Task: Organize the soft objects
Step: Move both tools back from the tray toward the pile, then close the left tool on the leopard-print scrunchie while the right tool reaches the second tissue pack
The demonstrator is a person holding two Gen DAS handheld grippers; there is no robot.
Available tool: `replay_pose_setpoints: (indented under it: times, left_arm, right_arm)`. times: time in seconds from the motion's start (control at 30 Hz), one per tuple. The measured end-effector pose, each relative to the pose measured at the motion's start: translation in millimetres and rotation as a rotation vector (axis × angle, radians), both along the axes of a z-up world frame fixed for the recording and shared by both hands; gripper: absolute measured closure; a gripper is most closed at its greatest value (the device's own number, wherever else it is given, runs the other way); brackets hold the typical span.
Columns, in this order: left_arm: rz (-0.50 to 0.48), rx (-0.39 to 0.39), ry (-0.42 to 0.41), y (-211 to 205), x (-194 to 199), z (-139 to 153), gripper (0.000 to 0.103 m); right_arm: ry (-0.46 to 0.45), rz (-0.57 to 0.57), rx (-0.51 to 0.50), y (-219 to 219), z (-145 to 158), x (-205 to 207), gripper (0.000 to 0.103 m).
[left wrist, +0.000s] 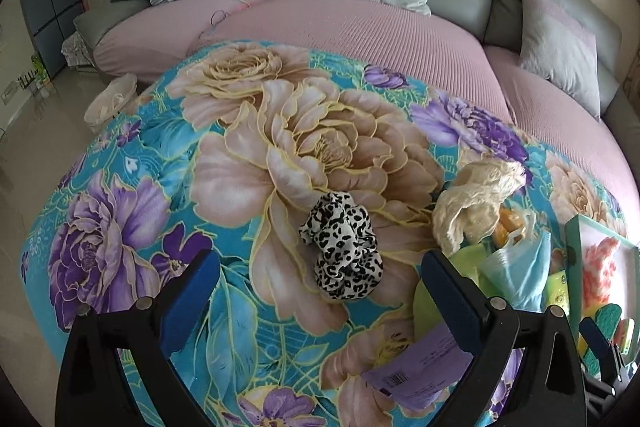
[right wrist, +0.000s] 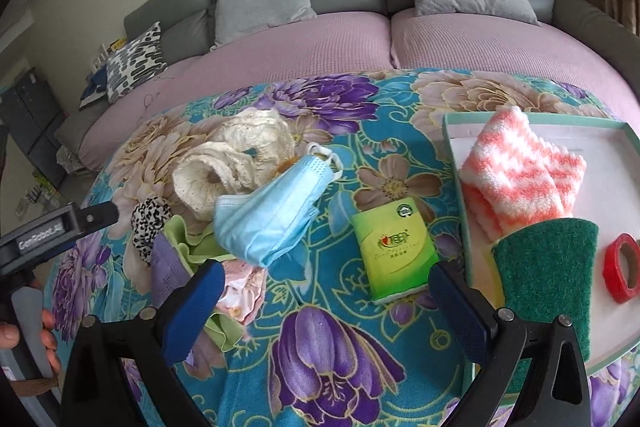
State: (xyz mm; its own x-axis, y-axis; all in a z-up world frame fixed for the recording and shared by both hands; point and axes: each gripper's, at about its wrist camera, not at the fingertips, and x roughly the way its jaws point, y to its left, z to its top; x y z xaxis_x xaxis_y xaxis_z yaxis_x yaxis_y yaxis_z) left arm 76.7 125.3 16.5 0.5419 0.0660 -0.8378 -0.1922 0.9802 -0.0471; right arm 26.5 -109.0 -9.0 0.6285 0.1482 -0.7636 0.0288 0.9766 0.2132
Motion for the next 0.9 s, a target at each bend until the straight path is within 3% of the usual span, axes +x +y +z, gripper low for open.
replay_pose_setpoints:
  times: [0.23, 0.53, 0.73, 0.9]
  left_arm:
    - [0.039, -0.075, 0.094, 8.6, 11.8, -28.8, 0.002]
    - [0.066, -0.128, 0.111, 14.7, 18.3, -43.5, 0.003]
    - [0.074, -0.145, 0.117, 17.8, 25.4, -49.5, 0.014]
    - [0.082, -0.162, 0.127, 20.3, 29.3, -55.8, 0.019]
  right_arm:
    - [0.016, -0.015, -0.005, -2.0, -6.2, 4.6, 0.001]
    - [0.077, -0.069, -0.077, -20.4, -16.4, 20.2, 0.022]
    - [0.105, -0.065, -0.118, -27.2, -21.3, 25.3, 0.038]
    - [0.118, -0.035, -0.129, -24.4, -22.8, 27.1, 0.043]
